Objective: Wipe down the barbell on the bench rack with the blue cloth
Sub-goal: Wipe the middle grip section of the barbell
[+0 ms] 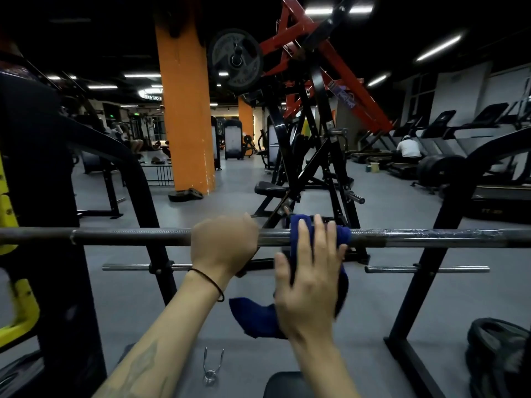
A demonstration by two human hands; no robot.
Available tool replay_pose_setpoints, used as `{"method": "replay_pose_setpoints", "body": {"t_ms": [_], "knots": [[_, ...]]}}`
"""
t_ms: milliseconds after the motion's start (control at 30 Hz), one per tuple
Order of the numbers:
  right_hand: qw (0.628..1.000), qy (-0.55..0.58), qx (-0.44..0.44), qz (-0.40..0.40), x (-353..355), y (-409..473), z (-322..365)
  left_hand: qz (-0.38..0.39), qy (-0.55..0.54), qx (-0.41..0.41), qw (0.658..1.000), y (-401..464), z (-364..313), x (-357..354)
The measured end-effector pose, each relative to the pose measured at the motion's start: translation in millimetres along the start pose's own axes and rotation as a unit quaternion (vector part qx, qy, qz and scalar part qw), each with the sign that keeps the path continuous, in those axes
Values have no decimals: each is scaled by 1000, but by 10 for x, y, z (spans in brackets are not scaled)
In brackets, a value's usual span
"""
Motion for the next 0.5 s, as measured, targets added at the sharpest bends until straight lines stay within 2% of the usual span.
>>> {"method": "replay_pose_setpoints", "body": {"t_ms": [100, 200, 300, 400, 433, 500], "knots": [[994, 1, 80, 71, -261, -46, 387, 102, 40, 8, 994, 113, -51, 6], [984, -72, 134, 96, -107, -30, 160, 139, 32, 8, 990, 148, -25, -37], [994, -67, 65, 54, 212, -29, -254, 92, 2, 11, 996, 49, 16, -55], [999, -28, -8, 26, 192, -51, -255, 17, -23, 4, 1000, -16, 35, -43], [999, -21, -18, 27, 109, -51, -154, 0, -27, 1, 1000, -21, 16, -1], [998, -24, 23, 57, -91, -58, 141, -39, -21, -8, 999, -49, -17, 43]]}}
Point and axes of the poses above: each hand's wrist, its own y-axis towards the middle knuckle, its own x-axis out of the back of the hand, z = x × y, the point moved 7 cm from there along y, towards the middle knuckle, and after that the axes turned 15 degrees about z, right-handed, at the moved point
